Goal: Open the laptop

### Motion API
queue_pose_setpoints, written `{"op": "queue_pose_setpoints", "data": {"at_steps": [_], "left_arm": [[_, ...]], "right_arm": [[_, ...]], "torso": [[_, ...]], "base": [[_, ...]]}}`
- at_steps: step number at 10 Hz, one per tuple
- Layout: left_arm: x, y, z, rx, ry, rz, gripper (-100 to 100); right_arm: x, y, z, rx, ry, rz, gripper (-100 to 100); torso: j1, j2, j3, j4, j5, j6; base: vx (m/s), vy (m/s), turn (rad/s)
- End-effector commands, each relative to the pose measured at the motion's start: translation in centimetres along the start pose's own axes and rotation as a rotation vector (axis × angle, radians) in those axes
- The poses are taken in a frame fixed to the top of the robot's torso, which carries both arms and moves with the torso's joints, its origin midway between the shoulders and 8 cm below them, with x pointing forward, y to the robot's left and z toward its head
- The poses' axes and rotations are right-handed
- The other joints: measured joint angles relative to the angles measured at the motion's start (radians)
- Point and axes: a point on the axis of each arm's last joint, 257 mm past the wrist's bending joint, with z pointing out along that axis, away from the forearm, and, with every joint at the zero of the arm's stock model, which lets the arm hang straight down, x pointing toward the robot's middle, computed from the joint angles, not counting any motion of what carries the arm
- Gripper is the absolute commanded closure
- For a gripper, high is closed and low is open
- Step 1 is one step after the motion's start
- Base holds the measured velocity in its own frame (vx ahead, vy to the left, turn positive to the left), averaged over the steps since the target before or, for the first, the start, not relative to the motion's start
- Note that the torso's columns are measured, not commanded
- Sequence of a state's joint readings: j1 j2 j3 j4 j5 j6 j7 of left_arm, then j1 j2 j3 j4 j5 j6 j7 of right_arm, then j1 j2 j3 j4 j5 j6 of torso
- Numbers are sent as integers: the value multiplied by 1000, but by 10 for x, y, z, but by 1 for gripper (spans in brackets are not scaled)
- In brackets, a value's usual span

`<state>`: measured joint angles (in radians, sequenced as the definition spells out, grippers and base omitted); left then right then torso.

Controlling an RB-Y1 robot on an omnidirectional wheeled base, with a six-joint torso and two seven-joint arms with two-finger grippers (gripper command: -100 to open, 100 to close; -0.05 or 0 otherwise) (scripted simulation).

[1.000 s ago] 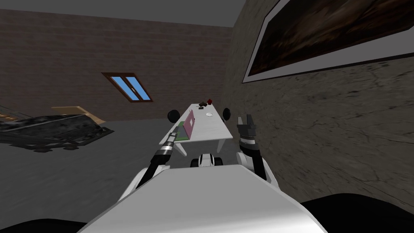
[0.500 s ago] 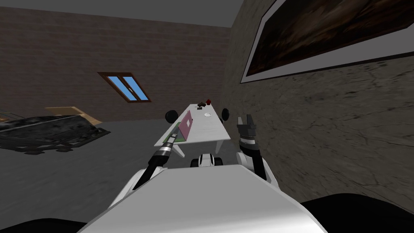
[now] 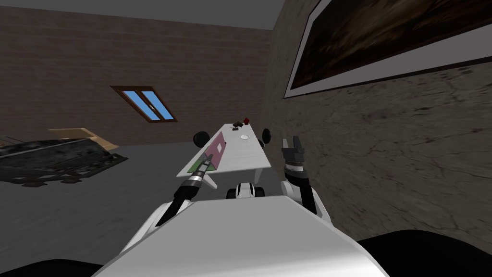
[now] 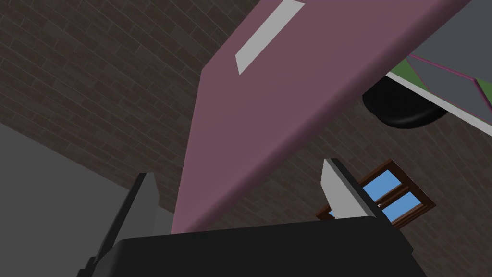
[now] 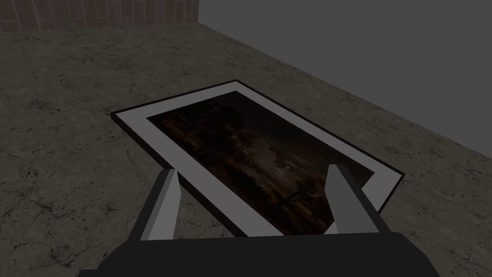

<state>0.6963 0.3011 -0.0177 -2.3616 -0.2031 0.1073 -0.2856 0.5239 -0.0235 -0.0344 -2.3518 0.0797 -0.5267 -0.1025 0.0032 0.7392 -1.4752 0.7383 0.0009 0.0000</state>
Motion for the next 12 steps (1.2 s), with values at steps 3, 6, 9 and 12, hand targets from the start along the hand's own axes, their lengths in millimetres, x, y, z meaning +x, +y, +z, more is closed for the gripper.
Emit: {"op": "queue_pose_setpoints", "data": {"at_steps": [3, 6, 9, 12], "left_arm": [[3, -6, -6, 11, 12, -75, 100], [7, -11, -11, 23, 24, -153, 100], [14, -17, -18, 39, 41, -270, 100], [19, -23, -24, 52, 57, -389, 100]], "right_arm": [[0, 0, 0, 0, 0, 0, 0], [0, 0, 0, 0, 0, 0, 0], [0, 0, 0, 0, 0, 0, 0], [0, 0, 0, 0, 0, 0, 0]], "torso": [[-3, 1, 0, 0, -1, 0], [-2, -3, 0, -3, 4, 2], [-4, -2, -1, -2, 1, 1], [-5, 1, 0, 1, -1, 1]], "base": [[32, 20, 41], [35, 76, 57], [38, 76, 84], [45, 74, 79]]}}
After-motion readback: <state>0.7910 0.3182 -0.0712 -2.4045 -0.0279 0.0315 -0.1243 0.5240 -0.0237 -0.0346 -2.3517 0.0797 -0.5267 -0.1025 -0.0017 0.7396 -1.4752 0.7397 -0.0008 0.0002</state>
